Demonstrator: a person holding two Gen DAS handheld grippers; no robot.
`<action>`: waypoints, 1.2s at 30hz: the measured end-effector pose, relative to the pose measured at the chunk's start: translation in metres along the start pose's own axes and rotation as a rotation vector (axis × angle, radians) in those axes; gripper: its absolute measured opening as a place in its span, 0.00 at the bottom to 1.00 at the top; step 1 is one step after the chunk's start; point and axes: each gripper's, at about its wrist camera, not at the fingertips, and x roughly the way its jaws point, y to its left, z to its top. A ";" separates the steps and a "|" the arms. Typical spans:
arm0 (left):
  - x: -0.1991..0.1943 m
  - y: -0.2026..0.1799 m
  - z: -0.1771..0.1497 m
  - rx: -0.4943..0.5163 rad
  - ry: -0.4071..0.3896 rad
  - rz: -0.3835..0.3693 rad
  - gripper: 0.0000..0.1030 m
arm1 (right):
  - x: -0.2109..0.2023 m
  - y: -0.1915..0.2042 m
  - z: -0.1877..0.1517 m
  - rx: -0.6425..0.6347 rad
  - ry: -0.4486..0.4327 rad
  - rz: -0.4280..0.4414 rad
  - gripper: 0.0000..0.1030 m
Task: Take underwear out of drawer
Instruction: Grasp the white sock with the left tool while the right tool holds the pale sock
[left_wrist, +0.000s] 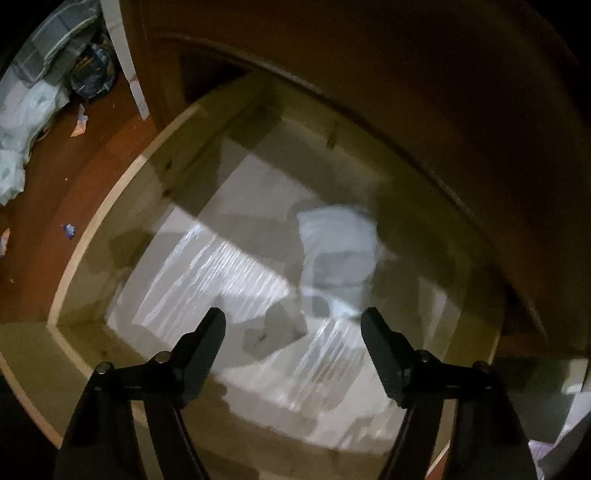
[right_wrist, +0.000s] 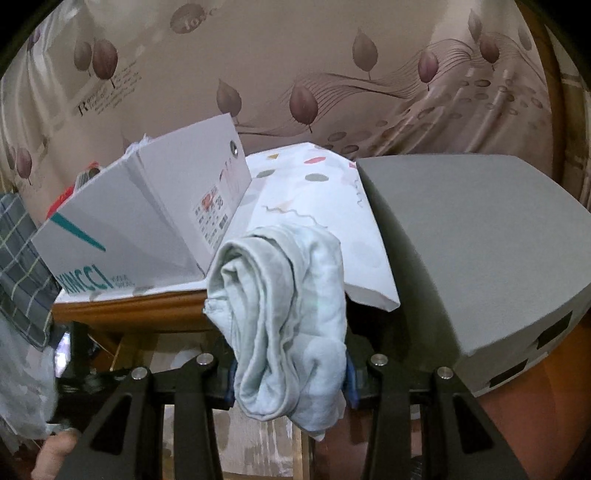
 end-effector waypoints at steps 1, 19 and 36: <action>0.000 -0.001 0.000 -0.009 -0.023 0.009 0.69 | 0.000 -0.001 0.000 0.007 0.000 0.003 0.41; 0.042 -0.002 0.006 -0.296 0.051 -0.088 0.70 | 0.000 0.000 0.005 0.010 0.023 0.073 0.41; 0.049 -0.006 -0.001 -0.338 0.069 -0.037 0.36 | 0.001 0.009 0.006 -0.018 0.035 0.106 0.41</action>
